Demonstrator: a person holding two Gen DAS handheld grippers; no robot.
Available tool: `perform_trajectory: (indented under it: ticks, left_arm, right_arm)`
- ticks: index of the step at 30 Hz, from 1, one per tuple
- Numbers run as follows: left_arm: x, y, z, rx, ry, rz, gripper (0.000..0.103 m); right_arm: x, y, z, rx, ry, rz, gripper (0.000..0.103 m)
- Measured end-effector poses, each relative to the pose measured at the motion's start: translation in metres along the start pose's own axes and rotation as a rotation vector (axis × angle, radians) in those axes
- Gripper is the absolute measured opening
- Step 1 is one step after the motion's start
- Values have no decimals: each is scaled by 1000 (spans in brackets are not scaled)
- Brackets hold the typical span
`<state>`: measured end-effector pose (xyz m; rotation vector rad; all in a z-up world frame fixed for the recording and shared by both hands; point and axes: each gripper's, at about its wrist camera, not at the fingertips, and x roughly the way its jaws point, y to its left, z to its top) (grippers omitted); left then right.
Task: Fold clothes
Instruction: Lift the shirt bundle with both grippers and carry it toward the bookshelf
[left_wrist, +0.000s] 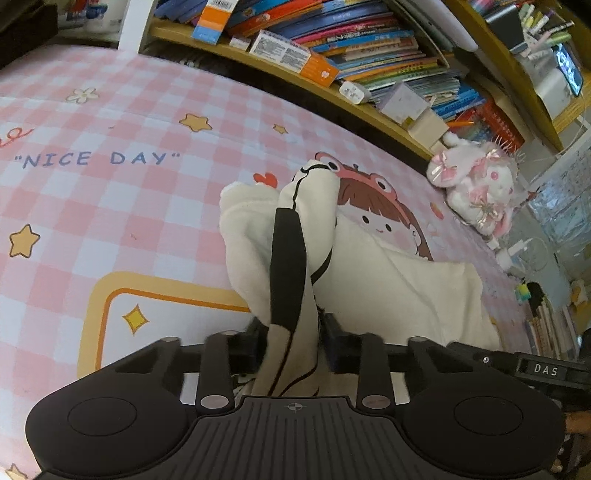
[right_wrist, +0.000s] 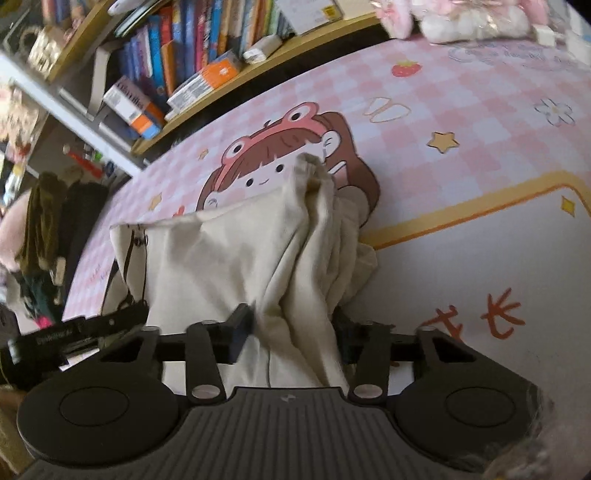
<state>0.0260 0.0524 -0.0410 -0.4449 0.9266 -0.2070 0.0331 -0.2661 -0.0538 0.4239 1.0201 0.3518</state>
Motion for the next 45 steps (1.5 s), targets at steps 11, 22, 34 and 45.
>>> perform_trajectory:
  ticks: [11,22,34,45]
  left_arm:
    - [-26,-33,-14,68,-97,-2,17]
    - [-38,-64,-33,83,-138,28,15]
    - [-48,-94,-48,89,-154,57,15]
    - [-57,-98,-56,75,-153,82,15]
  right_arm:
    - [-39,19,-7,-157,-127,12,23]
    - [-62,7,-12,-184,-137,33,23]
    - [-85,-13,-21,-190,-151,68,23]
    - [-90,-16,-26,-192,-149,91,23]
